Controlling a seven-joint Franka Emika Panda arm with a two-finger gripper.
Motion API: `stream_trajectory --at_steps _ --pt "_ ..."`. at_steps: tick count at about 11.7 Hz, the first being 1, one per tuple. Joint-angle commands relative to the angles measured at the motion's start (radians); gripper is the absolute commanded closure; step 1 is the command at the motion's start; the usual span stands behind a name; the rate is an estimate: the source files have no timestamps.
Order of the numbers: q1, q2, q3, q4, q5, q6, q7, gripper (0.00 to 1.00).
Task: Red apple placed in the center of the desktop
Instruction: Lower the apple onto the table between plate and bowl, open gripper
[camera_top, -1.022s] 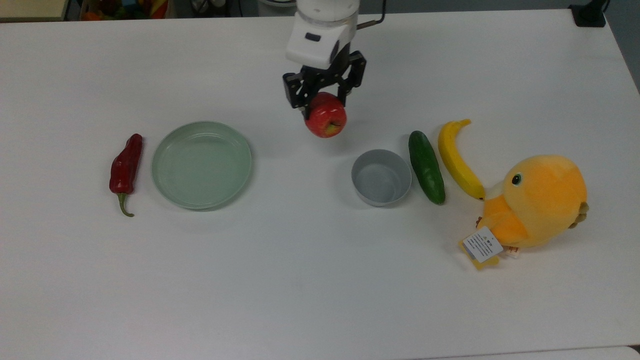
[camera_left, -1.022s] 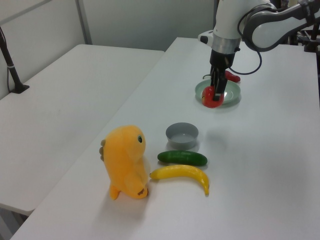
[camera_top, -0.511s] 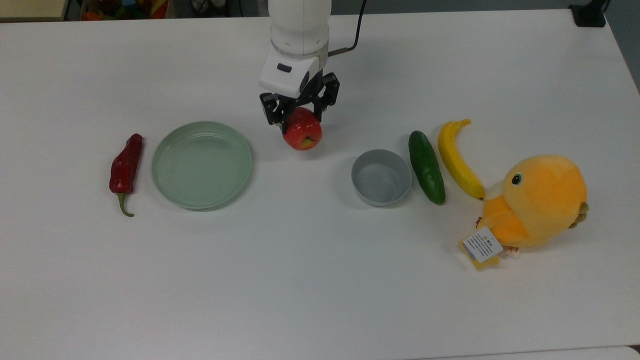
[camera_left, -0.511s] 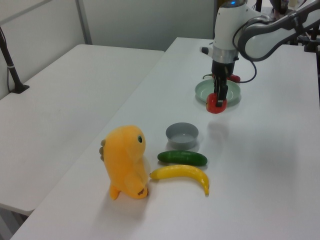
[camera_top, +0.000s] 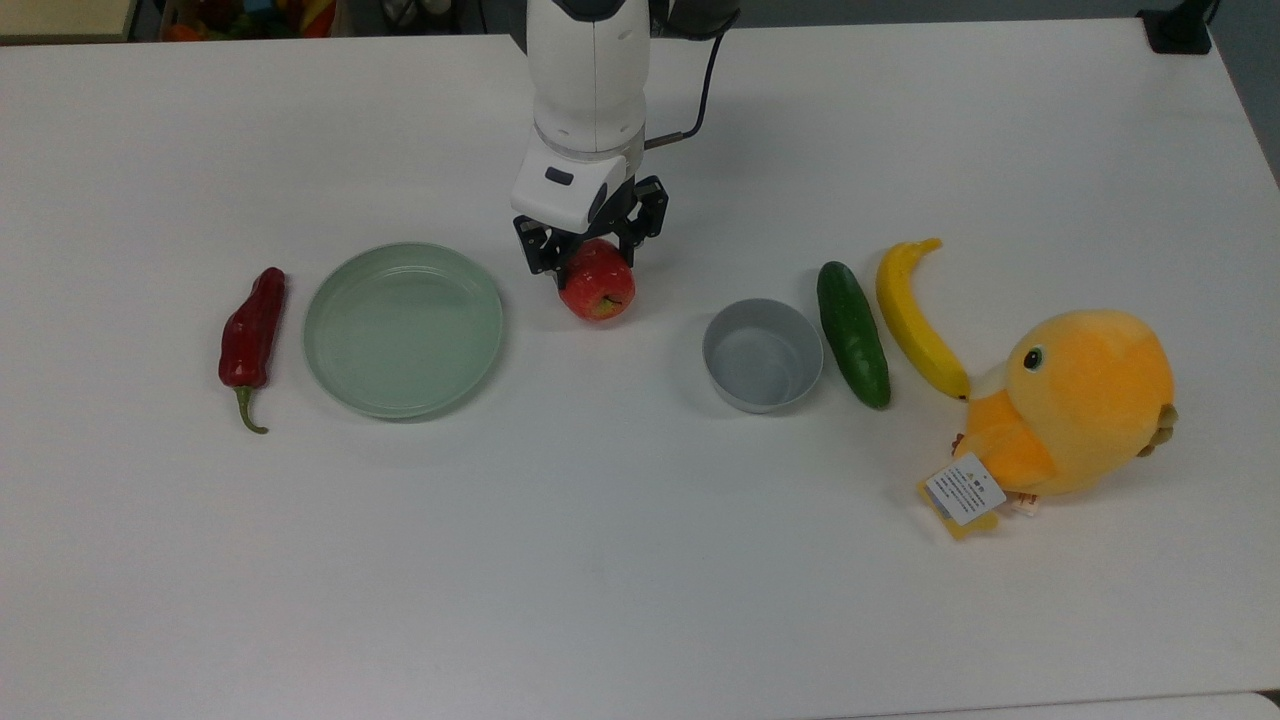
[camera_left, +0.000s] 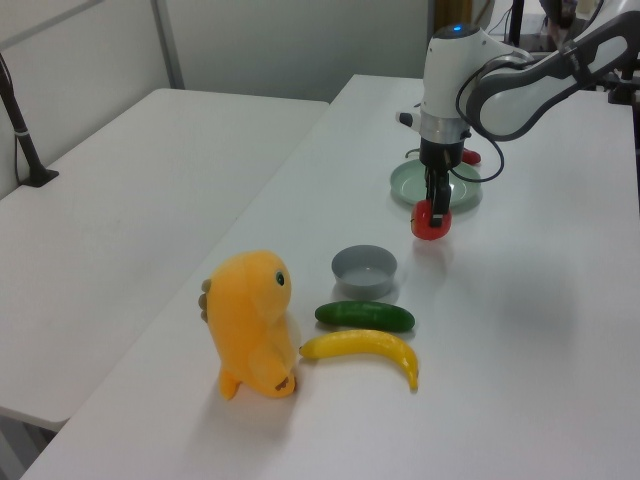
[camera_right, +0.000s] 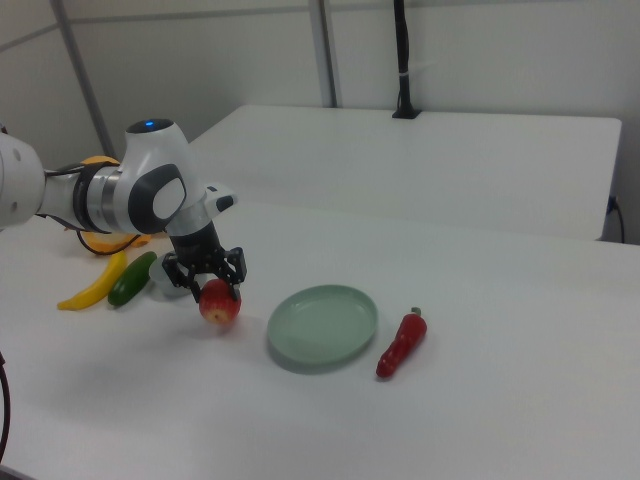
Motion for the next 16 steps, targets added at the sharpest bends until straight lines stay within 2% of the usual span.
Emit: stream_trajectory --at_steps 1,3,6,7,9,11,15,16 --pt "-0.002 0.002 -0.006 -0.005 0.008 0.048 -0.014 0.18" --pt "-0.002 0.002 -0.006 -0.005 0.008 0.048 -0.014 0.08" --pt "-0.01 0.0 -0.006 -0.003 0.008 0.048 -0.014 0.07" --pt "-0.01 -0.006 -0.006 -0.002 0.008 0.036 -0.012 0.0" --pt "-0.01 -0.035 -0.006 0.007 0.008 -0.003 -0.011 0.0" --pt "-0.008 -0.065 -0.006 0.042 0.019 -0.117 -0.004 0.0" --pt "0.001 -0.193 -0.005 0.049 0.03 -0.175 0.244 0.0" --pt "0.001 -0.225 -0.005 0.052 0.033 -0.232 0.302 0.0"
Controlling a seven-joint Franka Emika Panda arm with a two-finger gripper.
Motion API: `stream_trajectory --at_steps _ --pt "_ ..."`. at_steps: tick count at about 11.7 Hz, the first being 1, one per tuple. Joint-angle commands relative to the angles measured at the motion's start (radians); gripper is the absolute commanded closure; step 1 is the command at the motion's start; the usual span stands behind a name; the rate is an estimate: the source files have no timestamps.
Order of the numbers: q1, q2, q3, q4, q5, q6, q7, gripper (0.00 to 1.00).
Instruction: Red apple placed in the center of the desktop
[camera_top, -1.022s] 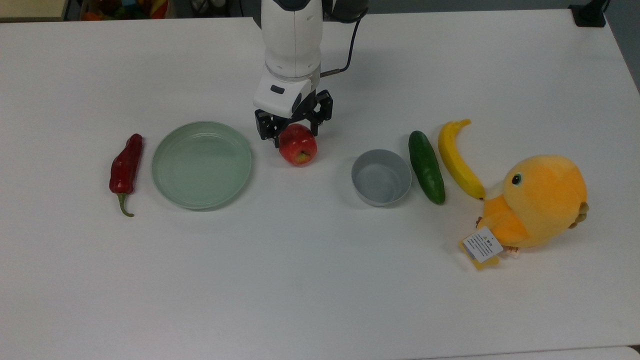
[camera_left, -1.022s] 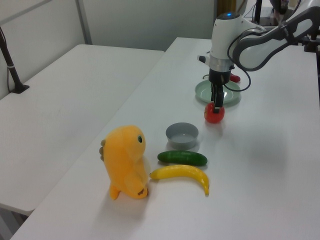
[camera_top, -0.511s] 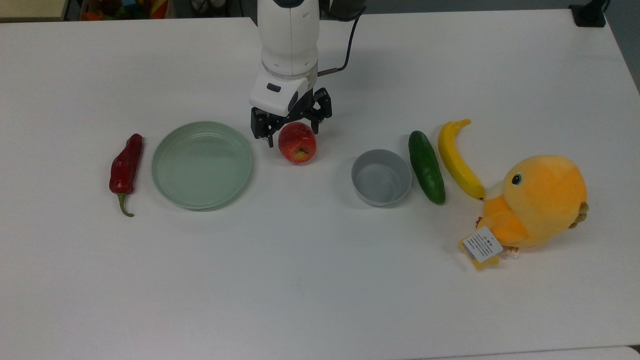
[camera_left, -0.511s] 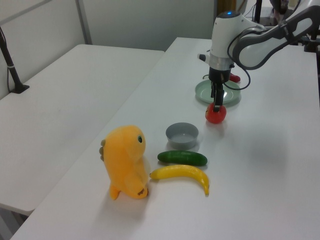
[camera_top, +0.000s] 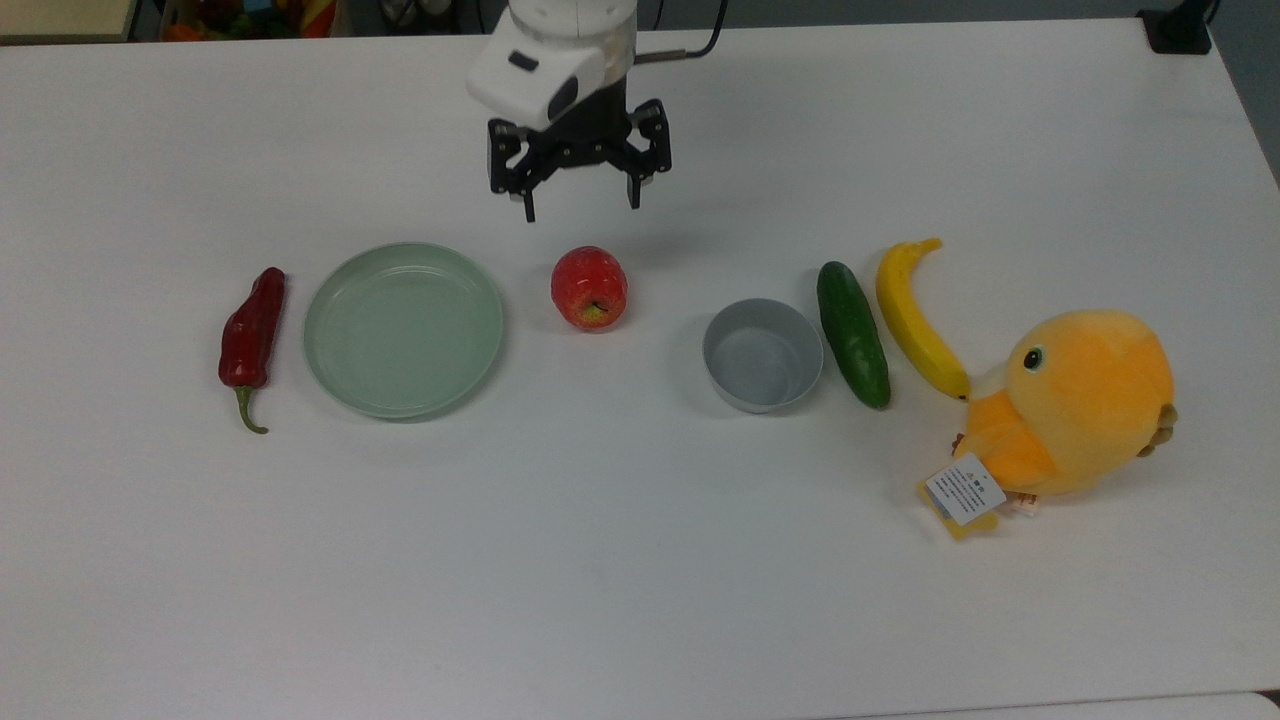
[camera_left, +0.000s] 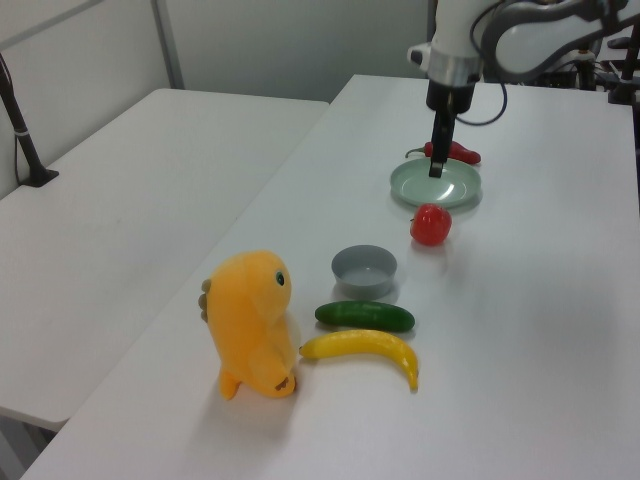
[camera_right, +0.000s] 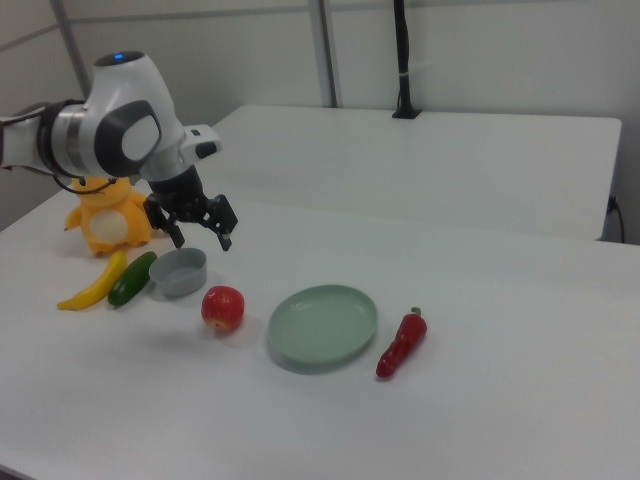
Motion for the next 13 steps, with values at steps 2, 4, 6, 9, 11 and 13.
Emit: stream_trajectory --at_steps 2,4,6,9,11,13 --pt "0.011 -0.116 -0.005 -0.013 0.023 -0.118 0.157 0.0" --pt "0.011 -0.133 -0.005 -0.013 0.023 -0.135 0.177 0.0" --pt "0.011 -0.139 -0.005 -0.011 0.021 -0.136 0.177 0.0" --pt "0.012 -0.137 -0.005 0.025 0.023 -0.234 0.177 0.0" --pt "0.012 -0.13 -0.005 0.024 0.023 -0.235 0.176 0.0" --pt "0.011 -0.116 -0.005 0.021 0.024 -0.232 0.179 0.0"
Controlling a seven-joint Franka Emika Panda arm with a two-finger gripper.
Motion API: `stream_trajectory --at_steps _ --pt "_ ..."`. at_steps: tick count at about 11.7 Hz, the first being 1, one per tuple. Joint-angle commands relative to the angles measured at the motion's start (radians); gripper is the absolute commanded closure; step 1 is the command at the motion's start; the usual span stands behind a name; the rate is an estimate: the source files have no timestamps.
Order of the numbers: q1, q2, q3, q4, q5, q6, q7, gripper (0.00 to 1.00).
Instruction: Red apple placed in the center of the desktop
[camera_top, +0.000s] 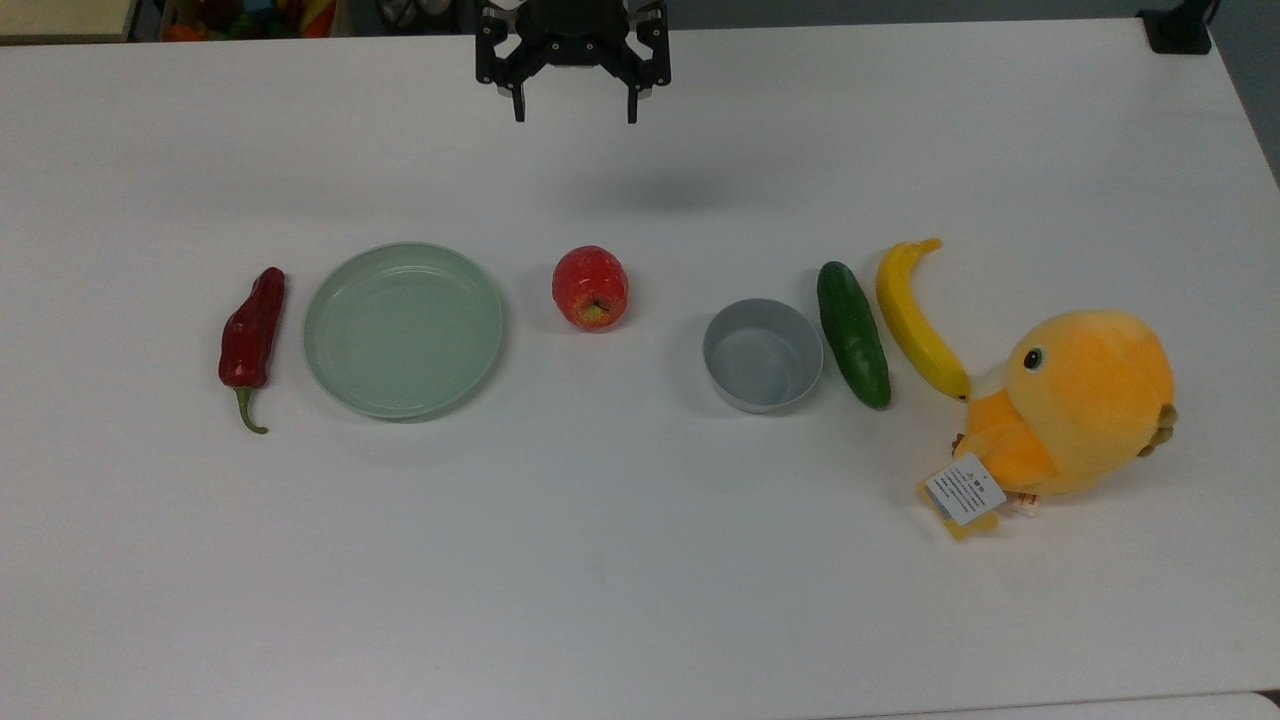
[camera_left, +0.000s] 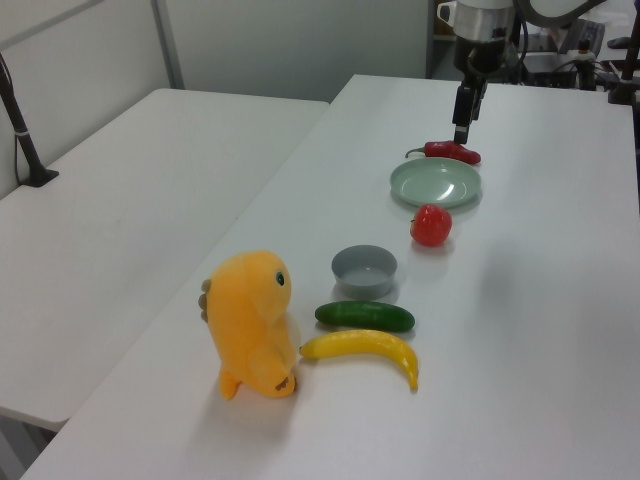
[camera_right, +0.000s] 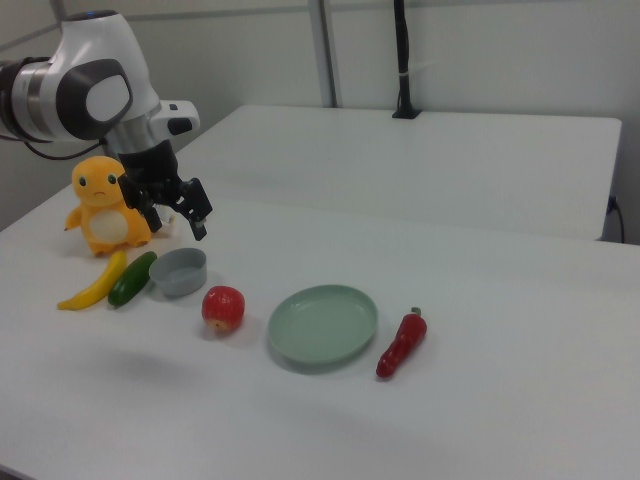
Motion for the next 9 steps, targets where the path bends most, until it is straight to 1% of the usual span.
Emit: stream_trajectory --at_steps 1,8,9 --pt "0.012 0.004 -0.005 -0.005 0.025 -0.019 0.016 0.0" --pt "0.005 -0.008 -0.005 -0.002 0.032 -0.023 0.01 0.0" --pt "0.012 -0.007 -0.005 -0.005 0.032 -0.019 0.01 0.0"
